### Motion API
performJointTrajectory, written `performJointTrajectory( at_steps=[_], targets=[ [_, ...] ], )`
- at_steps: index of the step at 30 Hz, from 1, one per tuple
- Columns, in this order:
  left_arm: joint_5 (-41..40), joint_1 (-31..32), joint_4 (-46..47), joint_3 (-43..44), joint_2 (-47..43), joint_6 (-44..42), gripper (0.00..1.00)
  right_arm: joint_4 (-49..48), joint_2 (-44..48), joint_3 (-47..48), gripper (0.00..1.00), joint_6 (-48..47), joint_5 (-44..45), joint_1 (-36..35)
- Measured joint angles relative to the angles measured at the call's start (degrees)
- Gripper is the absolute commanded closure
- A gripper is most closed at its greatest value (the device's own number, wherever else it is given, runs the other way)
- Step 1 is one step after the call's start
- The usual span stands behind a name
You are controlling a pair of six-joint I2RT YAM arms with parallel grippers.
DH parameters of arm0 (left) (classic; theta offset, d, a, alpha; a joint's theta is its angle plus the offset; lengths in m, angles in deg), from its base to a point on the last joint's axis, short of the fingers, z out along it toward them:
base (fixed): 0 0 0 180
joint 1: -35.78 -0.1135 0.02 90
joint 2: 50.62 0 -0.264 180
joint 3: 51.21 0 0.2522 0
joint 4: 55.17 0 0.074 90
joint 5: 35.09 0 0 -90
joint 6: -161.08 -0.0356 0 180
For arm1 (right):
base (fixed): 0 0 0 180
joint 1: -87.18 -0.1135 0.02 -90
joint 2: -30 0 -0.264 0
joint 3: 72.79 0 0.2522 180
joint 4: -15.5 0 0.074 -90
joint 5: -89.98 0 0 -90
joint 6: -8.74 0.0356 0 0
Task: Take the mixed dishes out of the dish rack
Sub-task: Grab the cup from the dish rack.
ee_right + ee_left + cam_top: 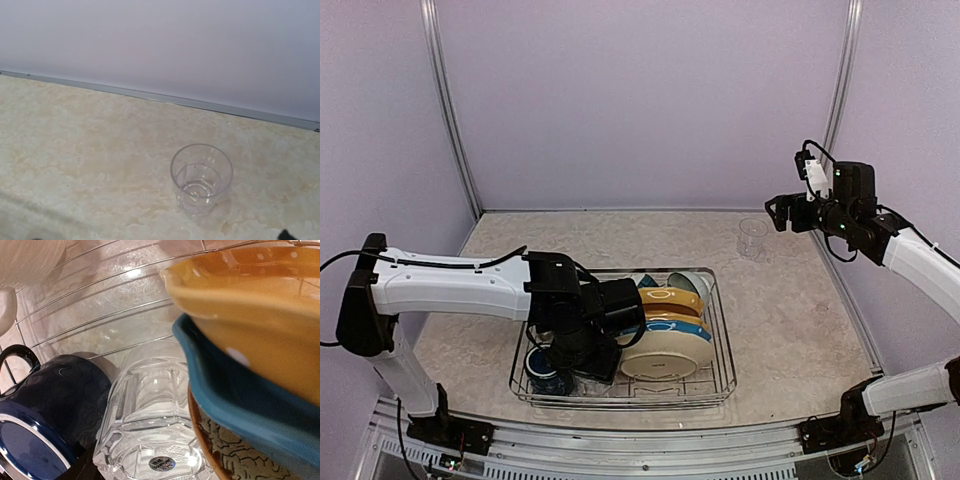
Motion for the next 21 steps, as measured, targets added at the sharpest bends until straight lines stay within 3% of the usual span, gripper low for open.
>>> performJointTrajectory(
  at_steps=[9,21],
  targets=[
    [-0.90,0.66,0.44,-1.22,-2.43,1.29,0.53,-0.07,0.00,0.00,0.00,0.57,-0.96,0.00],
    [-1.16,1.14,0.70,-3.82,-12.41,1.92,0.61,-0.20,-0.59,0.00,0.00,0.85,-2.19,0.00]
  ],
)
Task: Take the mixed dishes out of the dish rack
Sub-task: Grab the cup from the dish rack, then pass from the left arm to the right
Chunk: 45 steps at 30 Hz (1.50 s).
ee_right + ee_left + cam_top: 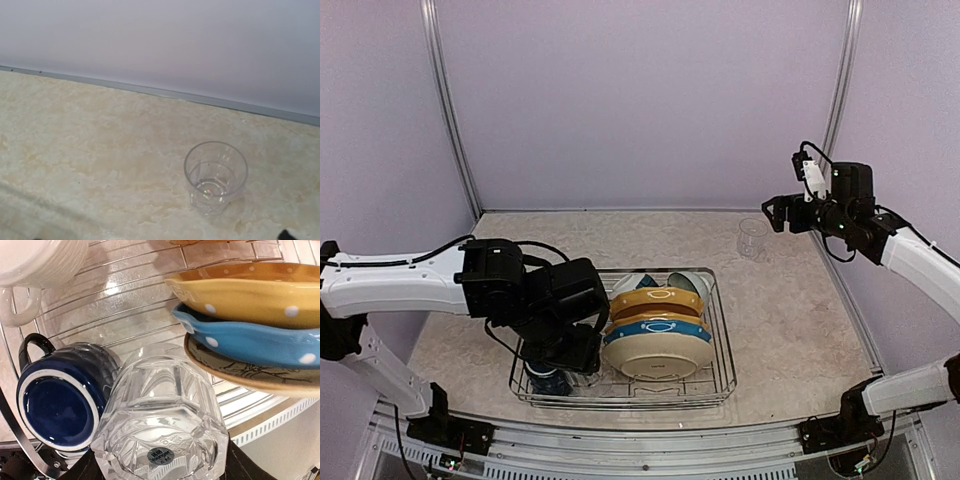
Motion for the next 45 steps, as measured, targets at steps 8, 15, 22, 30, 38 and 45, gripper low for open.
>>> performJointTrajectory(
  at_steps=[8,15,22,30,38,45],
  targets=[
    [-0.61,0.00,-2.14,-0.59,-12.79,-2.45,0.67,-0.46,-1.55,0.00,0.00,0.35,-1.20,0.00],
    [-1.77,-3.93,-6.21,-0.61,-22.56,-4.07,0.70,-1.05,-1.55,0.00,0.00,0.50,-1.46,0.00],
    [3.13,-18.14,0.37,-2.67,-31.85,-6.54,0.70,-1.16,-1.77,0.00,0.00,1.46,-2.82,-0.35],
    [11.28,-30.36,15.61,-3.15,-32.74,-10.45,0.68,-1.49,-2.36,0.02,0.00,5.16,-8.13,-2.99],
    [24.90,-40.59,40.50,-5.95,-25.83,-8.85,0.68,-10.51,-4.17,0.02,0.01,15.56,-17.70,-10.40],
    [34.25,-41.64,60.19,-7.50,-15.87,-2.43,0.70,-25.20,-9.35,0.02,0.04,25.73,-24.68,-18.14]
  ],
)
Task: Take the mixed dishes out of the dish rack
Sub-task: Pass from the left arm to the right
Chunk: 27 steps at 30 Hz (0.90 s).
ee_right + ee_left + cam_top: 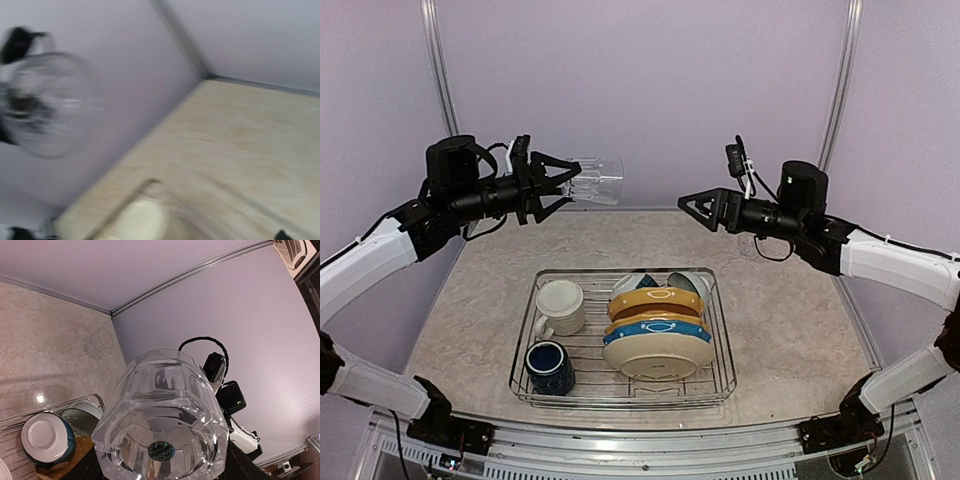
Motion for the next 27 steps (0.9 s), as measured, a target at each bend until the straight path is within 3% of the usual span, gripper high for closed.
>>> performJointTrajectory(
  at_steps=[11,20,27],
  targets=[
    [4.50,2.36,17.57,-3.08,8.57,9.03,0.71,-17.77,-5.22,0.00,0.14,8.98,-4.74,-6.51],
    [5.53,6.84,22.47,-3.08,12.17,10.95,0.71,-22.62,-6.43,0.00,0.37,11.98,-5.40,-8.00],
    [5.79,7.74,24.35,-3.08,13.27,11.58,0.71,-25.62,-6.43,-0.26,0.64,13.64,-6.12,-8.44]
  ],
)
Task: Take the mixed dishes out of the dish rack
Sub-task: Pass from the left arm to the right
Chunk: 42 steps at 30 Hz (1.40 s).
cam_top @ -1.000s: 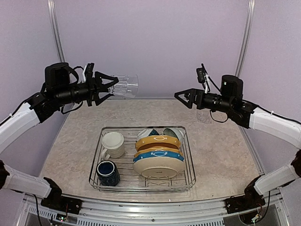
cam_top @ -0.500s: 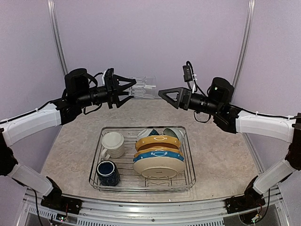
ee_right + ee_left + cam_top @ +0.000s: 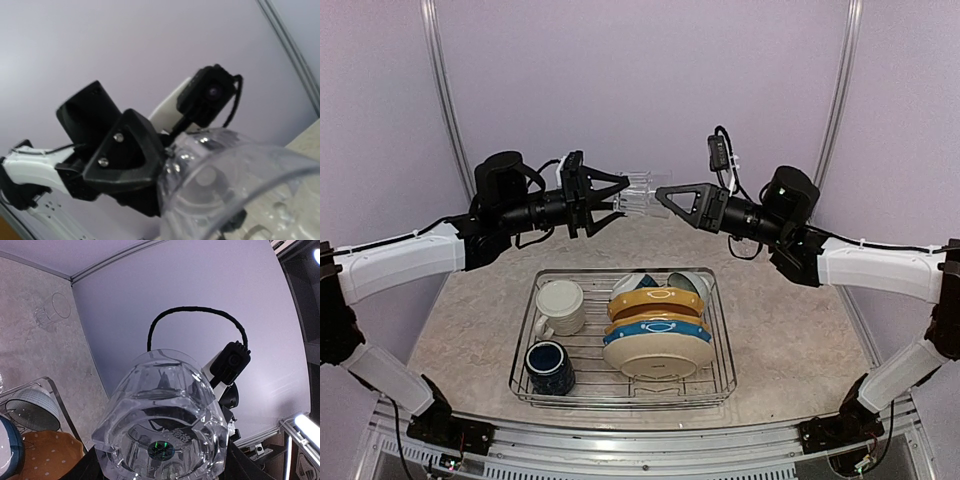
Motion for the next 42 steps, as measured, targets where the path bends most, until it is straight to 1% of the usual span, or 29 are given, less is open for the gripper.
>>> performJointTrajectory(
  at_steps=[2,7,12,15,20,21,25,29,37,42],
  targets=[
    [0.20,0.20,0.33,0.00,0.17,0.28,0.71,-1.33,0.00,-0.46,0.72,0.61,-0.17,-0.02],
    [0.79,0.44,0.59,0.04,0.68,0.83,0.70,-3.65,0.00,-1.62,0.85,2.32,-0.09,-0.11],
    [1.27,0.48,0.72,0.09,1.11,1.14,0.59,-3.82,0.00,-2.01,1.00,2.91,0.48,-0.11],
    [1.25,0.48,0.72,0.39,1.18,1.22,0.41,-4.15,0.17,-2.21,1.00,3.04,0.37,-0.15],
    [0.98,0.59,-0.22,0.55,1.14,0.24,0.03,-2.67,0.96,-2.21,1.00,2.08,0.92,-0.22],
    [0.72,0.66,-1.09,0.55,1.07,-0.24,0.01,-1.97,1.27,-2.21,1.00,1.55,1.20,-0.24],
    [-0.55,0.66,-5.79,0.57,0.09,-2.69,0.01,1.42,2.89,-2.19,1.00,-1.20,3.15,-0.24],
    [-3.04,0.37,-12.52,0.57,-3.34,-6.64,0.01,7.26,4.50,-1.51,1.00,-5.44,5.84,-0.24],
    [-9.99,-2.54,-25.73,0.22,-14.05,-12.57,0.01,25.46,8.83,1.16,1.00,-15.63,17.18,-0.24],
    [-13.75,-3.17,-33.75,-0.02,-18.29,-15.10,0.01,39.45,9.60,7.06,1.00,-21.51,28.35,-0.07]
  ],
)
